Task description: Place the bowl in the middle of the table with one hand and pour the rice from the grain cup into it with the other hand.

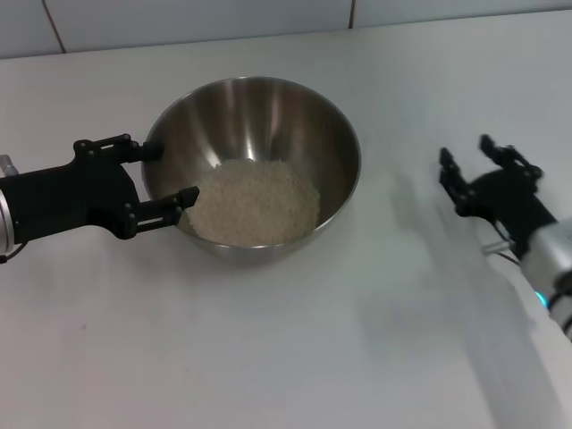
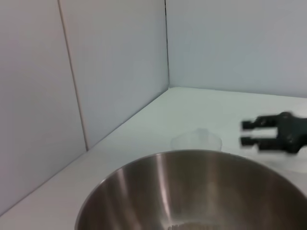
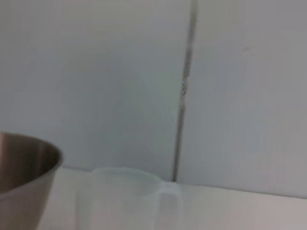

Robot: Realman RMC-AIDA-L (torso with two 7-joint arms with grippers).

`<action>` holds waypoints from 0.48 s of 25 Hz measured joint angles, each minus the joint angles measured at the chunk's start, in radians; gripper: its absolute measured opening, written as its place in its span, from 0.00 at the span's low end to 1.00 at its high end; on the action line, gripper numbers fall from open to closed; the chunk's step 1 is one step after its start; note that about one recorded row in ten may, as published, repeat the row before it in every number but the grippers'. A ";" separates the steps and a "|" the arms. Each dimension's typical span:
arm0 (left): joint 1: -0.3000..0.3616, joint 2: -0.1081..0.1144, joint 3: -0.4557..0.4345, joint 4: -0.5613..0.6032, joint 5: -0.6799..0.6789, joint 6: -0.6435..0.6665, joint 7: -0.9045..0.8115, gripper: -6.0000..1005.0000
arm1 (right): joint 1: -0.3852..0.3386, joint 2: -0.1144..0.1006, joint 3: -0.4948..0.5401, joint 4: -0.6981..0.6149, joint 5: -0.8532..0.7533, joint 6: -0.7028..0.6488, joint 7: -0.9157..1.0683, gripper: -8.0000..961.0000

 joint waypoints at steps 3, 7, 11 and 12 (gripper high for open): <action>0.000 0.000 0.000 -0.008 0.000 0.000 0.000 0.73 | -0.082 0.000 0.043 0.005 0.009 -0.164 0.069 0.44; -0.001 0.000 0.000 -0.012 0.000 -0.001 0.007 0.73 | -0.104 -0.012 0.052 -0.118 -0.002 -0.487 0.357 0.55; -0.002 0.000 0.000 -0.021 0.000 -0.002 0.010 0.73 | 0.039 -0.065 -0.015 -0.338 -0.100 -0.638 0.675 0.73; -0.002 0.000 0.000 -0.022 0.000 -0.002 0.010 0.73 | 0.135 -0.088 -0.094 -0.461 -0.153 -0.664 0.823 0.77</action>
